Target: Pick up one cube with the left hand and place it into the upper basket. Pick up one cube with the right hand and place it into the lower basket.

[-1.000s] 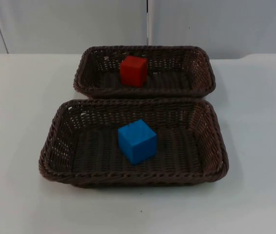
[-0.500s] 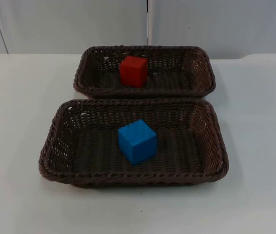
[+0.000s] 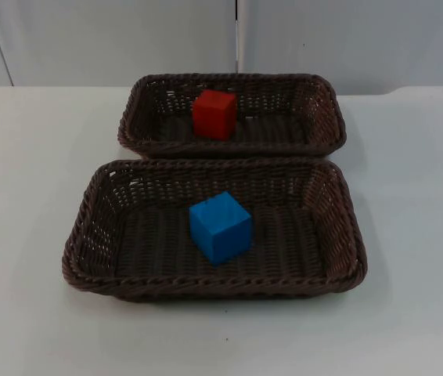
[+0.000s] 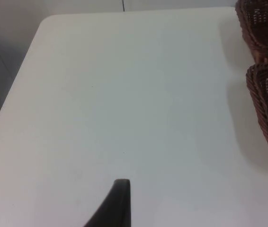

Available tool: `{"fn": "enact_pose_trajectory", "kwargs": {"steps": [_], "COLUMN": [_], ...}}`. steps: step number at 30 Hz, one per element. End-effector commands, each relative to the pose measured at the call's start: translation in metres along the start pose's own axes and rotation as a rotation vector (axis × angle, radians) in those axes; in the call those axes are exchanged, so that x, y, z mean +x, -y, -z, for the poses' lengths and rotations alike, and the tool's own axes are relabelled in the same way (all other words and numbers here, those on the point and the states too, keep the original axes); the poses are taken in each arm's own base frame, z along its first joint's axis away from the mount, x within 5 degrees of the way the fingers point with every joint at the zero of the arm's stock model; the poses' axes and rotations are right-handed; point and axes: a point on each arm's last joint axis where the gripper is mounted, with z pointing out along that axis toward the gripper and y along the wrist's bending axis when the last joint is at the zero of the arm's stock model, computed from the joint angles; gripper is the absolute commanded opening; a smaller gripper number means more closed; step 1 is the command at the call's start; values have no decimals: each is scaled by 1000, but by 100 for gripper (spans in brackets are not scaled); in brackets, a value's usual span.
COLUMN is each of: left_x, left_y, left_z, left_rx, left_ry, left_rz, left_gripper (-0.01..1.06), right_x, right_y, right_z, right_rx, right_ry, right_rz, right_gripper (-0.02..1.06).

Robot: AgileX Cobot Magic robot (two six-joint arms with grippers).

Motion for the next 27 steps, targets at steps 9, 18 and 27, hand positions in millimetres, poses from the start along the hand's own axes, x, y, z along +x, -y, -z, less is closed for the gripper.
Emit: {"fn": "enact_pose_trajectory", "kwargs": {"steps": [9, 18, 27], "left_x": [1, 1, 1], "left_y": [0, 0, 0], "left_z": [0, 0, 0], "left_rx": [-4, -4, -8], "left_ry": [0, 0, 0], "left_rz": [9, 9, 6], "left_gripper": [98, 98, 98], "right_x": [1, 1, 1], "right_y": [-2, -3, -5], "right_z": [1, 1, 1], "right_rx": [211, 363, 512], "right_ry": [-2, -7, -12], "right_rz": [-109, -188, -266], "right_gripper": [105, 105, 105]}}
